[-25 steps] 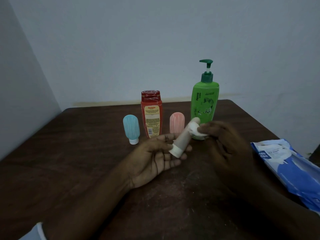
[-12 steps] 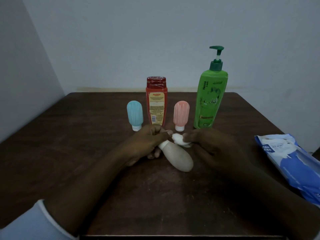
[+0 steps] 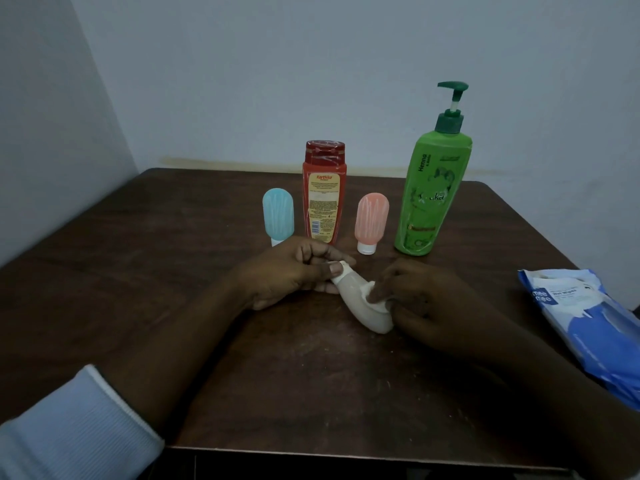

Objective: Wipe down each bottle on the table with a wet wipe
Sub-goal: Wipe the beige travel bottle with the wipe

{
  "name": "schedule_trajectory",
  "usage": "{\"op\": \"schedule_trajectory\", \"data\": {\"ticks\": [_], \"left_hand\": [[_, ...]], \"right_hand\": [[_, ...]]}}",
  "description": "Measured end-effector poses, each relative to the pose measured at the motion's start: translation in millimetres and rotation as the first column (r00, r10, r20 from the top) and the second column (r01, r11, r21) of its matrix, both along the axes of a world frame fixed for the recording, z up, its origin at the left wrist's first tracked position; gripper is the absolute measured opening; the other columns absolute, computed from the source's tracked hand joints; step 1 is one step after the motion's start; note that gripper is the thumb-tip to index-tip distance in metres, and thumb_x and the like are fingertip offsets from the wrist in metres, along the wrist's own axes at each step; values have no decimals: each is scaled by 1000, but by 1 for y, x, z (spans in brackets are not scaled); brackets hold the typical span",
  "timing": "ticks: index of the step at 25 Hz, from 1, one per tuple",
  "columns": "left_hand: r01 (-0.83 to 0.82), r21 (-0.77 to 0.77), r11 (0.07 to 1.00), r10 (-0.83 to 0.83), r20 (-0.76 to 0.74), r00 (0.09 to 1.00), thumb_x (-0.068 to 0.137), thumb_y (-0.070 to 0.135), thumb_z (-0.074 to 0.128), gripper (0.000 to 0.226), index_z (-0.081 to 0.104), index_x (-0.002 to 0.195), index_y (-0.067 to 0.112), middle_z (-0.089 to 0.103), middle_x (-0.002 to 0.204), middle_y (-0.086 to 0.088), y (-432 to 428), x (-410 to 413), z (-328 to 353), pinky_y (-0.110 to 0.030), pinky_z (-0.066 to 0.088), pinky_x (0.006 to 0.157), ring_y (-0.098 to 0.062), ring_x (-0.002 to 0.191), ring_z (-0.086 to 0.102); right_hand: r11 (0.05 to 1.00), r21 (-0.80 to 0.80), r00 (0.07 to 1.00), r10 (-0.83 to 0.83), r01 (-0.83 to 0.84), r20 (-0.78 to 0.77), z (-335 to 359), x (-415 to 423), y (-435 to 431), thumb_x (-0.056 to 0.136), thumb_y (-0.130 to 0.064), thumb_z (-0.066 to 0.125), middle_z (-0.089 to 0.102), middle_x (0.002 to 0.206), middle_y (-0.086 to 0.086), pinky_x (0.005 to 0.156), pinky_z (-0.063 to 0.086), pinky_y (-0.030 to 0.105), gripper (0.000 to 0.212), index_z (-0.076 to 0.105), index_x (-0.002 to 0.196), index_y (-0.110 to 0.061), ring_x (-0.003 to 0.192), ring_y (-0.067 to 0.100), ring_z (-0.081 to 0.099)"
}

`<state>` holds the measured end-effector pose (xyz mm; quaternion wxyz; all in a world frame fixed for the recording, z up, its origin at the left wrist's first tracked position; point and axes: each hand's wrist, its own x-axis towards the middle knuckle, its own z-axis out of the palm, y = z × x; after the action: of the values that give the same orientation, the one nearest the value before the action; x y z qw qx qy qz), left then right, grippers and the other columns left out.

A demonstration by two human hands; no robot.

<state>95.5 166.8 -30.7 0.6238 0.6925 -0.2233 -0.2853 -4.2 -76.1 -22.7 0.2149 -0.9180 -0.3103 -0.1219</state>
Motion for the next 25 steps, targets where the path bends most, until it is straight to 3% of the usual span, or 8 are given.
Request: {"op": "schedule_trajectory", "data": {"ticks": [5, 10, 14, 16, 18, 20, 22, 25], "left_hand": [[26, -18, 999, -25, 75, 997, 100, -2, 58, 28, 69, 125, 1, 76, 120, -13, 1, 0, -7, -30, 62, 87, -24, 112, 73], [18, -20, 1000, -17, 61, 998, 99, -1, 60, 27, 69, 124, 0, 76, 120, -13, -3, 2, -9, -32, 62, 90, -26, 116, 72], [26, -29, 999, -24, 58, 998, 98, -2, 60, 27, 70, 124, 1, 77, 117, -12, -1, 1, -10, -28, 63, 86, -21, 108, 74], [30, -32, 999, -27, 81, 996, 98, -2, 60, 28, 69, 125, -1, 77, 116, -13, -1, 1, -11, -28, 62, 85, -22, 108, 75], [28, -29, 999, -25, 74, 997, 98, -1, 61, 28, 68, 125, -1, 76, 119, -15, -2, 1, -12, -32, 63, 89, -25, 113, 73], [28, -29, 999, -26, 71, 997, 98, -2, 61, 28, 69, 125, -1, 76, 119, -16, -2, 0, -12, -31, 63, 88, -25, 113, 73], [43, -32, 999, -40, 84, 996, 98, -2, 60, 29, 68, 125, -3, 76, 118, -17, -2, -1, -12, -27, 62, 84, -22, 108, 74], [45, -30, 999, -42, 103, 994, 98, -3, 60, 29, 68, 126, -4, 77, 116, -14, -3, -1, -11, -25, 62, 81, -21, 105, 75]], "right_hand": [[988, -114, 985, 118, -104, 122, -7, 2, 10, 89, -13, 59, 64, 119, -1, 92, 45, 17, 28, 71, 114, -13, 110, 7, 56], [995, -90, 993, -21, 32, 115, -5, 7, 2, 84, -15, 59, 66, 102, 1, 81, 42, 14, 20, 71, 100, -12, 95, 13, 59], [968, -210, 970, 174, -137, 167, -12, -2, 14, 91, -17, 62, 64, 117, 3, 87, 48, 24, 24, 71, 113, -12, 104, 14, 59], [986, -159, 974, 86, -53, 212, -13, 13, 17, 87, -11, 67, 66, 113, 5, 84, 49, 28, 24, 71, 111, -10, 100, 18, 60], [994, -108, 981, -6, 27, 196, -9, 13, 7, 82, -7, 66, 66, 101, 4, 80, 46, 22, 22, 72, 102, -11, 92, 18, 60], [990, -135, 985, 58, -36, 162, -11, 0, 2, 84, -10, 62, 65, 103, 2, 81, 42, 16, 21, 72, 103, -12, 94, 15, 59], [973, -193, 971, 159, -125, 176, -15, -3, 9, 89, -13, 63, 65, 113, 3, 86, 46, 22, 22, 72, 110, -12, 102, 15, 59], [993, -115, 974, 51, -26, 222, -12, 17, 12, 87, -12, 66, 66, 113, 4, 84, 48, 26, 25, 72, 111, -12, 101, 17, 60]]}}
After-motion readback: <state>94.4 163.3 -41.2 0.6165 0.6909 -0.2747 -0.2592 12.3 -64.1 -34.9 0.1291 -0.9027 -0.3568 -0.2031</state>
